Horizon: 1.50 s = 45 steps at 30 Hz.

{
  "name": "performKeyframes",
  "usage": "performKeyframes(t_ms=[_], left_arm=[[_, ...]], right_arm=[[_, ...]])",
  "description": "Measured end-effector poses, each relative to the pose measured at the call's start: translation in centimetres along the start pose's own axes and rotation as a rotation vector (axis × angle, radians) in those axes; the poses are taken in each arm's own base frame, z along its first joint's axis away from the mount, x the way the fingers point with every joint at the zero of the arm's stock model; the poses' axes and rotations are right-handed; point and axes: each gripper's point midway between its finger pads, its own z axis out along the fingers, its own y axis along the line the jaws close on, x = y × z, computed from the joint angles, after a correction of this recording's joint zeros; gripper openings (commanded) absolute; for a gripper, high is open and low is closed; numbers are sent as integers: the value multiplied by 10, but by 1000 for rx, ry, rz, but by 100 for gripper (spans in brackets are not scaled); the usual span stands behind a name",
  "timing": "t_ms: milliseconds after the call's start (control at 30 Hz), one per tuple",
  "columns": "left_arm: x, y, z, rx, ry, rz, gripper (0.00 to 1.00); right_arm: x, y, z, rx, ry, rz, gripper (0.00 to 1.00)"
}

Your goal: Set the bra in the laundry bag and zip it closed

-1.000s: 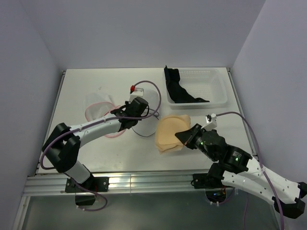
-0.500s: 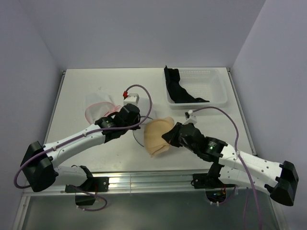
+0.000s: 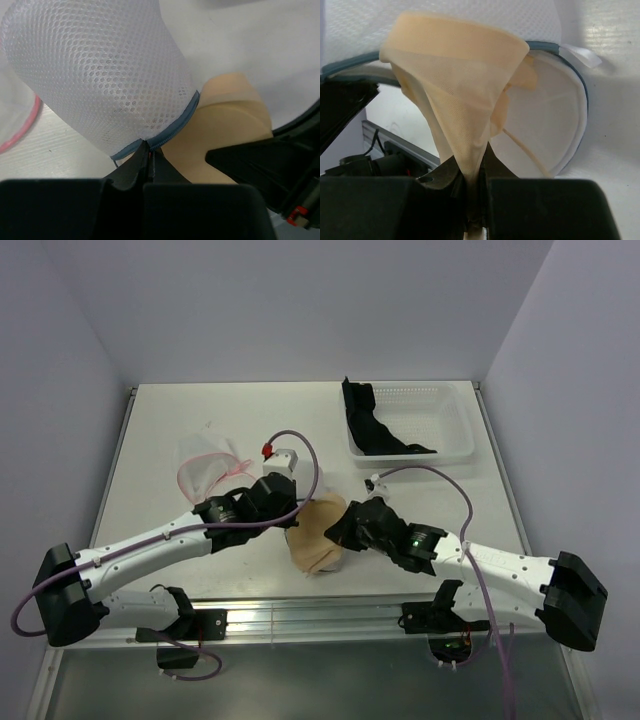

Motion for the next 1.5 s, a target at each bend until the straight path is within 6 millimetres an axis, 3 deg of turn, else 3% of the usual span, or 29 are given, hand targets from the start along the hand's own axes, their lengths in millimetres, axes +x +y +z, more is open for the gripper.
performKeyframes(t_ms=[300, 600, 833, 1133, 1500], left_arm=[[23, -13, -7, 30, 51, 30, 0], [56, -17, -14, 63, 127, 61, 0], [81, -19, -17, 102, 186, 93, 0], [88, -37, -19, 213, 201, 92, 0], [72, -66, -29, 379, 128, 108, 0]], right_arm=[[10, -19, 20, 77, 23, -5, 0], [-25, -29, 30, 96, -51, 65, 0], [-33, -19, 34, 45, -42, 86, 0], [-25, 2, 43, -52, 20, 123, 0], [-6, 15, 59, -99, 78, 145, 0]])
